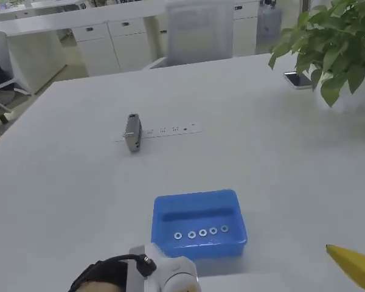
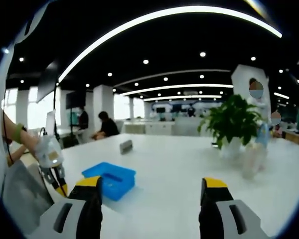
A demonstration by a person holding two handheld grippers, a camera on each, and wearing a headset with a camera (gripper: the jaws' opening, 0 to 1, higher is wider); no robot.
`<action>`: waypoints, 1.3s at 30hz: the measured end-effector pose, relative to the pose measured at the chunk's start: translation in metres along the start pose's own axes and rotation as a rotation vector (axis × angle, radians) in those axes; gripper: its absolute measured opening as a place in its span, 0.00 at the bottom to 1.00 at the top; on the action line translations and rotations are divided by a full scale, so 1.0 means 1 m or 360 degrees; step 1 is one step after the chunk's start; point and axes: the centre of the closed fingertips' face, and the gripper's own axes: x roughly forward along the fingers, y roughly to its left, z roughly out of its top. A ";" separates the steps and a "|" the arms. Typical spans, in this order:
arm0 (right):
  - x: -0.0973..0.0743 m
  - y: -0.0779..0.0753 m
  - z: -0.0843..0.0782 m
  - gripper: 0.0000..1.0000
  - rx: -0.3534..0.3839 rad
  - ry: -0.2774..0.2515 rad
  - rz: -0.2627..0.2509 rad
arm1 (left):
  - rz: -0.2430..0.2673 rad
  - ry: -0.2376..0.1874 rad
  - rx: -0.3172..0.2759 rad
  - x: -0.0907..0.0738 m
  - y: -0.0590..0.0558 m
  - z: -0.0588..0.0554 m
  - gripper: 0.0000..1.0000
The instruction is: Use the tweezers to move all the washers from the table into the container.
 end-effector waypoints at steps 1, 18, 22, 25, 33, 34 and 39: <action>0.000 0.000 0.000 0.78 -0.0003 0.0002 -0.0001 | 0.0004 -0.0002 0.0000 0.000 0.000 0.000 0.00; 0.004 0.012 -0.014 0.83 -0.0069 0.0080 0.0130 | 0.0112 -0.0145 -0.0186 -0.010 0.005 -0.004 0.23; 0.004 0.012 -0.015 0.83 -0.0067 0.0090 0.0126 | 0.0230 -0.0332 -0.0405 -0.024 0.014 -0.007 0.36; 0.005 0.015 -0.017 0.83 -0.0091 0.0113 0.0137 | 0.0337 -0.0501 -0.0527 -0.038 0.019 -0.004 0.50; 0.006 0.018 -0.019 0.84 -0.0128 0.0135 0.0148 | 0.0717 -0.1123 -0.0963 -0.085 0.037 -0.001 0.76; 0.006 0.018 -0.020 0.85 -0.0128 0.0138 0.0147 | 0.0737 -0.1196 -0.1022 -0.090 0.038 -0.001 0.82; 0.007 0.018 -0.022 0.86 -0.0138 0.0152 0.0149 | 0.0950 -0.1580 -0.1169 -0.122 0.045 0.001 0.99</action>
